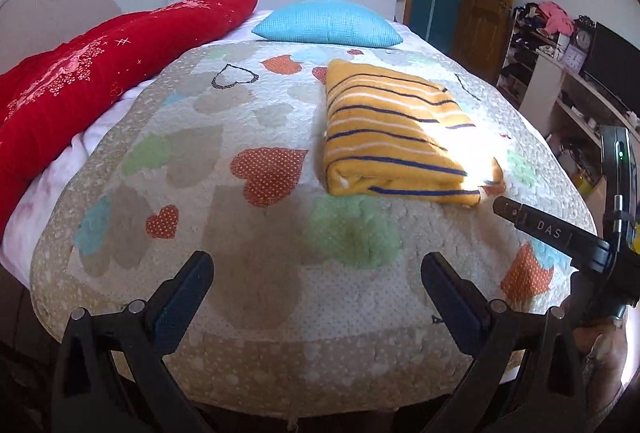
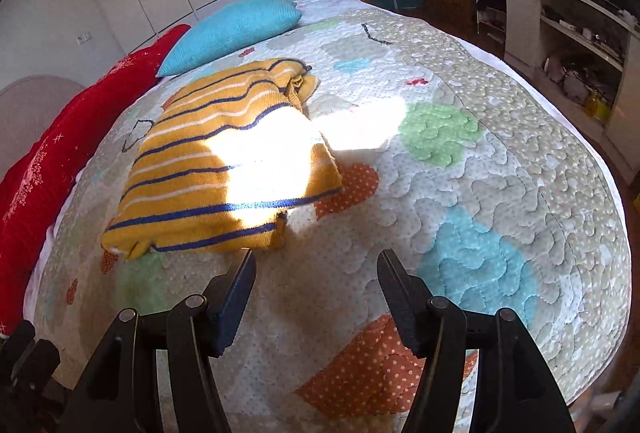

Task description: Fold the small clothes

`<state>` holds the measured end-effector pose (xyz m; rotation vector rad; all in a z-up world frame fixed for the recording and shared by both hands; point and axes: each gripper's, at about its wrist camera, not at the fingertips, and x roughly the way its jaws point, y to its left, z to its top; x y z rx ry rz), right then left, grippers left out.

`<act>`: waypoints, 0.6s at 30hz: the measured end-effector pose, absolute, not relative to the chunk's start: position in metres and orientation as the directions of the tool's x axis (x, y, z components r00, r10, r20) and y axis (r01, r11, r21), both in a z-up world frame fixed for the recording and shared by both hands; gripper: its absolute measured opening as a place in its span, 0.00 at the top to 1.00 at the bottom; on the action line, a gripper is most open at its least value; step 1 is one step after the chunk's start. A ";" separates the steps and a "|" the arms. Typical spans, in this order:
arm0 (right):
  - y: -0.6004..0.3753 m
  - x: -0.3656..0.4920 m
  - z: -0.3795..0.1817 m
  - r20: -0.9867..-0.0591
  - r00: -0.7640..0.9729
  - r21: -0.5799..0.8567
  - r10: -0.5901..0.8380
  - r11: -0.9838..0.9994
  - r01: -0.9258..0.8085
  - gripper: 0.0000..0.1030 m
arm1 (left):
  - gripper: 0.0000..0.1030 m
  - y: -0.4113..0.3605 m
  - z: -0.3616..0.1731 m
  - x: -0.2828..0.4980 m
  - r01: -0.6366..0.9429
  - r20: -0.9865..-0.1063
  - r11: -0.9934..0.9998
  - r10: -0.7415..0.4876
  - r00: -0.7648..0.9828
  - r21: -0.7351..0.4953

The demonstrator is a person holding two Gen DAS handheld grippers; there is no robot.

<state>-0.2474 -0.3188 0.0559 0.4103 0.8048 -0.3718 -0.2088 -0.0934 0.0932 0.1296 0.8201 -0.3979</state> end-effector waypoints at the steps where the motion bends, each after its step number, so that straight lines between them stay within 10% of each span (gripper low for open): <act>1: -0.316 -0.247 0.055 -0.755 0.635 0.203 -0.165 0.862 0.465 0.34 | 0.00 -0.094 0.093 -0.208 0.396 -0.736 0.918 -0.295 0.609 -0.041; 18: -0.305 -0.245 0.048 -0.775 0.603 0.157 -0.189 0.867 0.473 0.29 | 0.00 -0.092 0.077 -0.197 0.376 -0.804 0.923 -0.287 0.520 -0.086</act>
